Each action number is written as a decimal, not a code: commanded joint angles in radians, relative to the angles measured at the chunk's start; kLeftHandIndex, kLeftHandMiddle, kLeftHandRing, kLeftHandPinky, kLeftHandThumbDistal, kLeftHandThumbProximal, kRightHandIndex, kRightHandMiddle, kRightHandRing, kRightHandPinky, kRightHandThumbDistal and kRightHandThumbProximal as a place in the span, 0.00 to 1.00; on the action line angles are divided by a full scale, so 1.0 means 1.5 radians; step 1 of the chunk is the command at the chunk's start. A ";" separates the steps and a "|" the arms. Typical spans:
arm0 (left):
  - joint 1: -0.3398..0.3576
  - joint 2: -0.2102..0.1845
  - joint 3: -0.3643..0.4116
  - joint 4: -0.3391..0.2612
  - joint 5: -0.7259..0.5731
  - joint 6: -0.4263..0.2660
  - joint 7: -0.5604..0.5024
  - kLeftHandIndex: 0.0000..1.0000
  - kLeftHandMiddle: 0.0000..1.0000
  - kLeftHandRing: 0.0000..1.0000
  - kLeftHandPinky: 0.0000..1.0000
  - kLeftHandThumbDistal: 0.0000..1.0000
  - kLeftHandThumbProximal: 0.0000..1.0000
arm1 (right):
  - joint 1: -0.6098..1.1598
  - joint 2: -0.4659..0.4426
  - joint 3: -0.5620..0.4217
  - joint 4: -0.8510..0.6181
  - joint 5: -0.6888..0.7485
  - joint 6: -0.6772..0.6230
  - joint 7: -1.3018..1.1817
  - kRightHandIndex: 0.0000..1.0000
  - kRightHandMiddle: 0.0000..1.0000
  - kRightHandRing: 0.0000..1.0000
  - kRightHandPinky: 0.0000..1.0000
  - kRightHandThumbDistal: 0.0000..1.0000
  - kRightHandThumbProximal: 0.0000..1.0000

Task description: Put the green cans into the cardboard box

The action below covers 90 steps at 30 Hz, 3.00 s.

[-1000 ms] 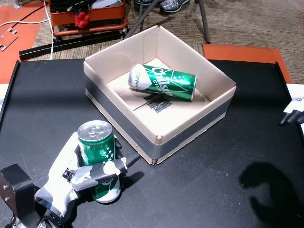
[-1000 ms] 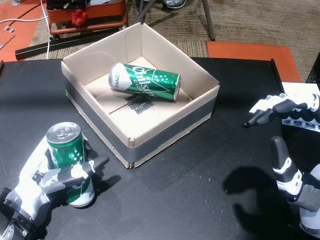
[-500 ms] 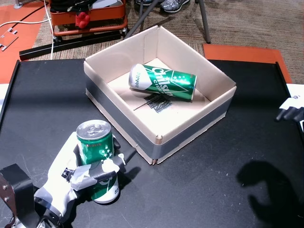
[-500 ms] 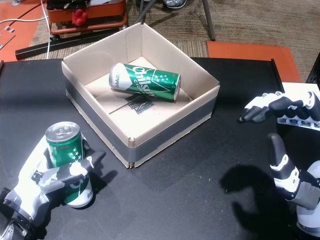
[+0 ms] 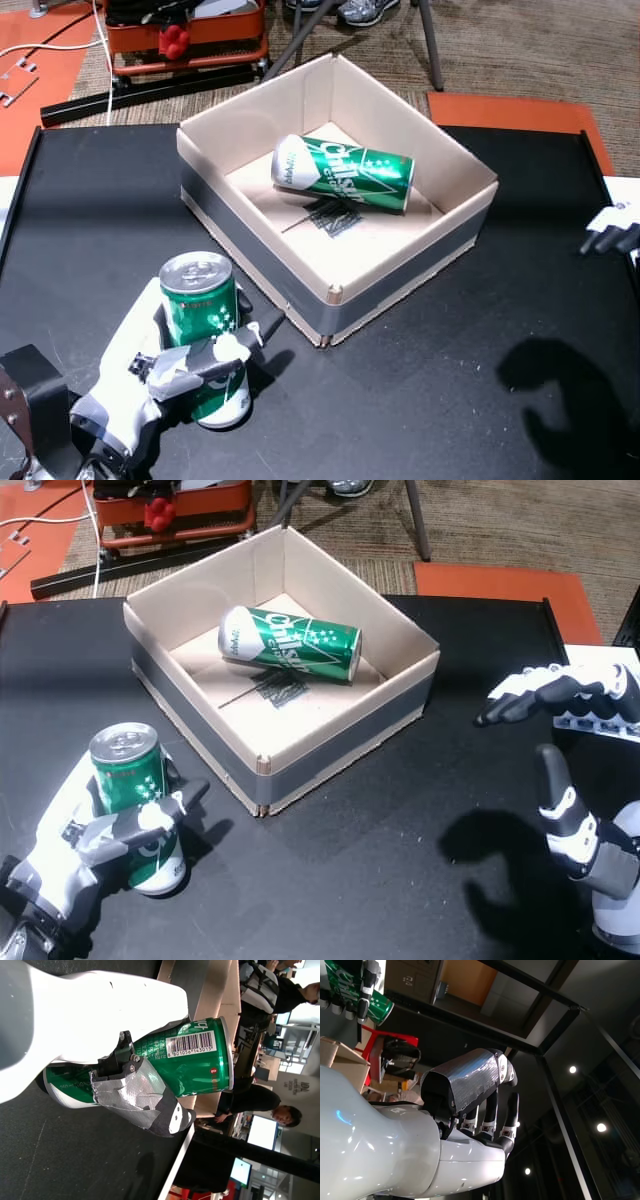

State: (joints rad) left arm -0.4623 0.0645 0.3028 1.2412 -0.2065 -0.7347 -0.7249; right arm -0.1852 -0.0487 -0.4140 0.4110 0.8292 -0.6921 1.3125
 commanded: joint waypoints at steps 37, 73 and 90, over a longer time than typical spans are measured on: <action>-0.545 0.264 -0.392 -0.107 1.093 -0.184 0.933 0.15 0.50 0.71 0.39 0.25 0.00 | -0.065 0.015 0.003 0.111 -0.023 -0.112 0.016 0.43 0.46 0.52 0.58 0.55 0.00; -0.486 0.117 -0.633 0.097 0.801 0.054 0.662 0.14 0.26 0.33 0.30 0.38 0.00 | -0.145 0.015 -0.086 0.220 0.039 -0.133 0.173 0.41 0.47 0.54 0.61 0.49 0.04; -0.480 0.117 -0.648 0.099 0.788 0.071 0.642 0.22 0.32 0.39 0.39 0.35 0.00 | -0.156 0.011 -0.092 0.243 0.034 -0.140 0.191 0.39 0.46 0.52 0.60 0.52 0.08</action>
State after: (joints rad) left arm -1.1913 0.2346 -0.6598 1.3900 0.9866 -0.6356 0.2334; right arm -0.4280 -0.0272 -0.5571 0.7736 0.8847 -0.9024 1.5513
